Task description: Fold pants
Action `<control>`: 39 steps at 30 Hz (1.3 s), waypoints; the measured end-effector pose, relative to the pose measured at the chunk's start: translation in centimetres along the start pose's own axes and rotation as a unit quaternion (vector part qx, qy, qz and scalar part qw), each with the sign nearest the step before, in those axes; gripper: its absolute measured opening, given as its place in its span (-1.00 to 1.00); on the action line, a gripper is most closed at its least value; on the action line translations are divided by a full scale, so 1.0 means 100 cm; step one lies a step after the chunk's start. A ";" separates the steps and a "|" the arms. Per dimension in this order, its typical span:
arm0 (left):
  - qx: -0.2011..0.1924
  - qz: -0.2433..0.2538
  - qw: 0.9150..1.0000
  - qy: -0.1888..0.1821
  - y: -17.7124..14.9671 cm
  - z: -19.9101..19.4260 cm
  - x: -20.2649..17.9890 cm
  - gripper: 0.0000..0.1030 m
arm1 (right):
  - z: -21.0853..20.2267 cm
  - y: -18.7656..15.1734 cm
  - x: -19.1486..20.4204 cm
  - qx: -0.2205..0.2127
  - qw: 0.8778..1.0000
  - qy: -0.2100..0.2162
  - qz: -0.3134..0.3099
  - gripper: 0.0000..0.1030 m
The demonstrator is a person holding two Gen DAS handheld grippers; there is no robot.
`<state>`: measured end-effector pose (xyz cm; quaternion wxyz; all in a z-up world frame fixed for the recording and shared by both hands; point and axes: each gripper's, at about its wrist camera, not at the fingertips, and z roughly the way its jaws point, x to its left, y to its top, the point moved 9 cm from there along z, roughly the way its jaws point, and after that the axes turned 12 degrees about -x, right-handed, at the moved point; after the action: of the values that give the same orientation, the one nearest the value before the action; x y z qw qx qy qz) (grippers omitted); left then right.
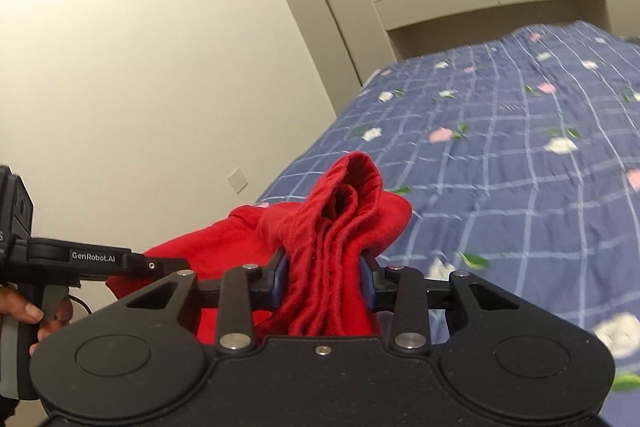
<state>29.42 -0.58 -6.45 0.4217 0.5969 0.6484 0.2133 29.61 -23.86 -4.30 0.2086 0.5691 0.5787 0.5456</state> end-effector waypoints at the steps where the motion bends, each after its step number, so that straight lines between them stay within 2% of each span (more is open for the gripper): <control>1: -0.001 -0.002 1.000 0.004 -0.001 0.002 0.004 -0.52 | 0.004 -0.001 0.004 -0.002 1.000 0.001 -0.007 -0.27; 4: 0.004 -0.009 1.000 0.013 -0.012 0.009 0.018 -0.52 | 0.014 -0.011 0.011 -0.001 1.000 0.000 -0.027 -0.27; 7: 0.025 -0.020 0.999 0.020 -0.035 0.017 0.029 -0.52 | 0.025 -0.034 0.007 0.023 0.999 -0.012 -0.042 -0.27; 10: 0.038 -0.030 0.999 0.024 -0.056 0.021 0.036 -0.52 | 0.033 -0.058 -0.006 0.054 0.997 -0.033 -0.037 -0.27; 15: 0.042 -0.033 0.998 0.030 -0.063 0.020 0.038 -0.40 | 0.030 -0.071 -0.021 0.069 0.997 -0.045 -0.013 -0.15; 16: 0.043 -0.034 0.998 0.035 -0.063 0.020 0.039 -0.27 | 0.029 -0.070 -0.022 0.069 0.996 -0.047 -0.013 -0.09; 17: 0.045 -0.034 0.998 0.039 -0.063 0.019 0.040 -0.06 | 0.028 -0.069 -0.023 0.068 0.996 -0.051 -0.012 0.00; 18: 0.046 -0.035 0.998 0.039 -0.064 0.019 0.040 0.05 | 0.027 -0.068 -0.024 0.066 0.996 -0.054 -0.009 0.06; 20: 0.045 -0.037 0.997 0.041 -0.064 0.015 0.040 0.45 | 0.023 -0.066 -0.024 0.059 0.997 -0.058 -0.007 0.27; 22: 0.041 -0.032 0.998 0.047 -0.063 0.010 0.039 0.67 | 0.017 -0.062 -0.024 0.054 0.996 -0.063 -0.010 0.42; 24: 0.032 -0.025 0.998 0.052 -0.061 0.002 0.037 0.74 | 0.010 -0.058 -0.023 0.047 0.997 -0.066 -0.013 0.49; 27: 0.016 -0.021 0.998 0.058 -0.056 -0.011 0.034 0.97 | -0.001 -0.052 -0.018 0.034 0.997 -0.065 -0.015 0.74; 31: -0.005 -0.018 0.999 0.051 -0.051 -0.036 0.027 0.99 | -0.024 -0.046 -0.006 0.010 0.998 -0.052 -0.015 0.95; 39: -0.062 0.021 0.996 0.056 -0.052 -0.087 0.011 0.99 | -0.074 -0.040 0.025 -0.038 0.997 -0.046 -0.047 0.99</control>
<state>19.49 1.39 -6.00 0.4168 0.5702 0.6434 0.2952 20.83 -23.63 -4.47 0.2826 0.5573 0.5734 0.5299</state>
